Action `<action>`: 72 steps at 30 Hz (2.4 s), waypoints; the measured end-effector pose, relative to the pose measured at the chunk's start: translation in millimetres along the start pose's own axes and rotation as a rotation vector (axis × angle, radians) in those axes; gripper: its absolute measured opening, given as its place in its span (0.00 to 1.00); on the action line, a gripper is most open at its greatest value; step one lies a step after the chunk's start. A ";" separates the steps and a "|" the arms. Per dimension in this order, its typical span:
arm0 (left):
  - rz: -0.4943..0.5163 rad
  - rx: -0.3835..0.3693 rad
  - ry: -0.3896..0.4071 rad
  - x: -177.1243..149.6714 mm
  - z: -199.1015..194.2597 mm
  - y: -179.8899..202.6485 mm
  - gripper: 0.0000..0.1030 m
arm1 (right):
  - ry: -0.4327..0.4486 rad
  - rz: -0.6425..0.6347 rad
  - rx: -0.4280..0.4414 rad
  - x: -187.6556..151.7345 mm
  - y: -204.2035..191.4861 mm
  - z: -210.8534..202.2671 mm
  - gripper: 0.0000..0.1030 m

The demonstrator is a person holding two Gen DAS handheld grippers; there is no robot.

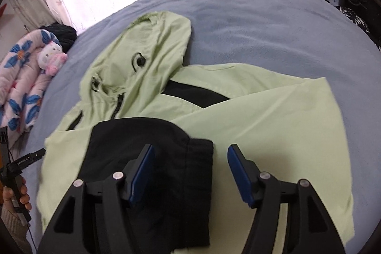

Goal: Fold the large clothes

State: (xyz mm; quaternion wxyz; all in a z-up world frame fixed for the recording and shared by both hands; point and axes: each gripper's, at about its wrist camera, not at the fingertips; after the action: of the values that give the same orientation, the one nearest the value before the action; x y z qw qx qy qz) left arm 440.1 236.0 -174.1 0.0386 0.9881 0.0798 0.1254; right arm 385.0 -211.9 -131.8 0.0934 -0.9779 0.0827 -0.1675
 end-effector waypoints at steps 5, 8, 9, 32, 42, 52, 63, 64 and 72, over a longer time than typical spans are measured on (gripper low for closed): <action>0.005 0.023 0.027 7.0 9.5 8.0 0.04 | -0.013 -0.058 -0.069 2.8 -14.3 16.8 0.33; 0.060 0.158 0.090 2.2 7.3 21.9 0.04 | 0.035 -0.084 -0.143 -0.2 -20.8 12.4 0.32; 0.070 0.178 0.098 0.4 9.1 24.1 0.04 | 0.031 -0.079 -0.149 -0.9 -18.8 16.0 0.32; 0.148 0.065 0.165 -87.8 -82.0 65.5 0.23 | 0.077 -0.060 0.000 -59.7 -37.9 -55.3 0.40; 0.111 -0.089 0.106 -150.1 -67.8 118.2 0.26 | 0.029 -0.218 0.107 -100.5 -116.6 -45.4 0.40; 0.069 -0.033 0.092 -162.7 -40.6 78.7 0.26 | 0.023 -0.135 -0.085 -109.8 -57.5 -27.1 0.40; 0.077 0.021 0.094 -164.9 -44.8 73.0 0.26 | 0.012 -0.069 -0.100 -116.5 -20.7 -45.1 0.40; 0.080 0.026 0.089 -164.7 -45.7 73.6 0.26 | 0.011 -0.068 -0.101 -117.7 -20.7 -47.4 0.40; 0.087 0.067 0.058 -165.9 -62.3 76.1 0.39 | 0.023 -0.075 -0.075 -120.1 -19.6 -70.4 0.40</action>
State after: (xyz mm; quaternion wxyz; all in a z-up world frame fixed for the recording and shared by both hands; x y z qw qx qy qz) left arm 276.9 136.8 -146.7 -0.0024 0.9874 0.0418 0.1526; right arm 251.7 -180.7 -100.0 0.0494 -0.9812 0.0532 -0.1787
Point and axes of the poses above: each gripper's, at about its wrist camera, not at the fingertips, and z roughly the way its jaws point, y to its right, x to its top, and after that the axes turned 11 degrees about -y, right-handed
